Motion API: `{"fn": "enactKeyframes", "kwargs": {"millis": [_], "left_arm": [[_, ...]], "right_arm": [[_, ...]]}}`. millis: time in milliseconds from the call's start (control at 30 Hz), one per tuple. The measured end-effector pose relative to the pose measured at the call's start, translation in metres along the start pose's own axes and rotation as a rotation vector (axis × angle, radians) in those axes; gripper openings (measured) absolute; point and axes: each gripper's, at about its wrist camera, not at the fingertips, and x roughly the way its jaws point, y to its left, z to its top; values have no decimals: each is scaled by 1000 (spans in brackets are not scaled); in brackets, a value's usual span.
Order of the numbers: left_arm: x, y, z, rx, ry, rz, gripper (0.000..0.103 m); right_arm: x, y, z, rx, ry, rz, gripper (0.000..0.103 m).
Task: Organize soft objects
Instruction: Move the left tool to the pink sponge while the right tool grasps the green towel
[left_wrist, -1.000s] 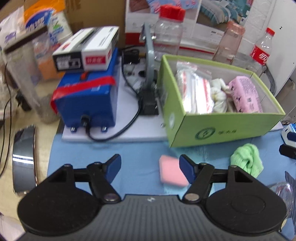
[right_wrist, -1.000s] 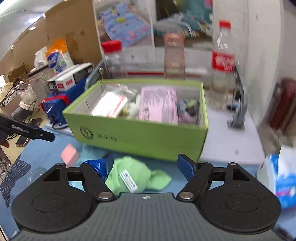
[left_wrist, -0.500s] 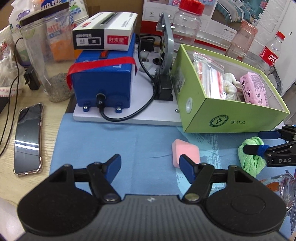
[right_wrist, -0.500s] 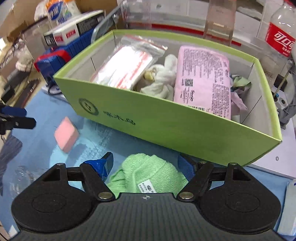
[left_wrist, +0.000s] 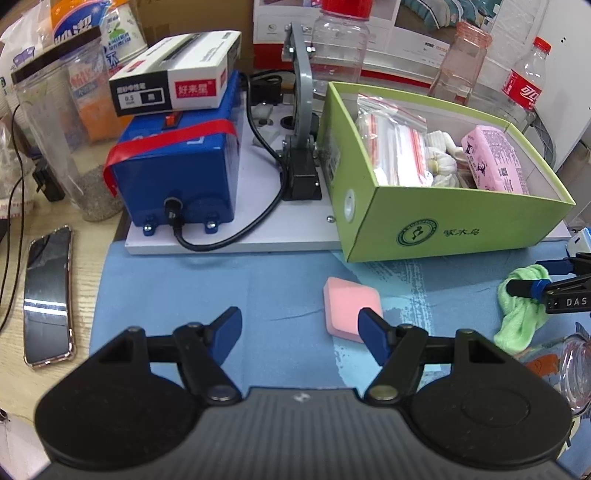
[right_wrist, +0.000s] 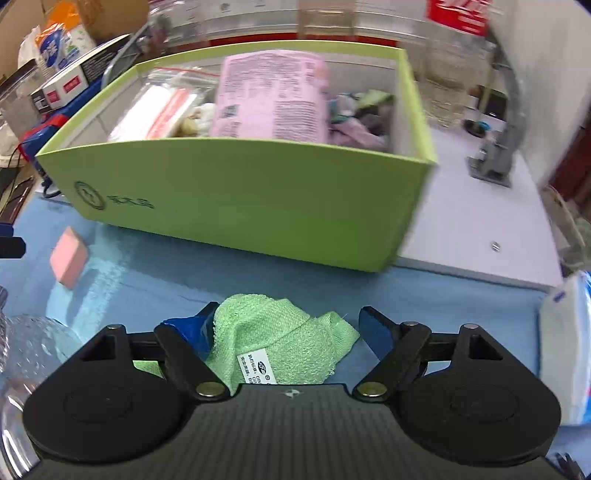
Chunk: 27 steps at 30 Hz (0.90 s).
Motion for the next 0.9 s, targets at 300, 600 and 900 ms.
{"fn": "enactKeyframes", "kwargs": {"millis": [300,600,900], "left_arm": [[-4,-9,-4,24,3,9,71],[9,-5,-1,-28,43,-23,72],[62,-28,19,-24,132,-45,72]], "right_arm": [[-29,-42,-34,61,-20,-88,71],[-83,-45,-71,220,-288,-64,71],[-94,-48,-107,345,-353,-6,71]]}}
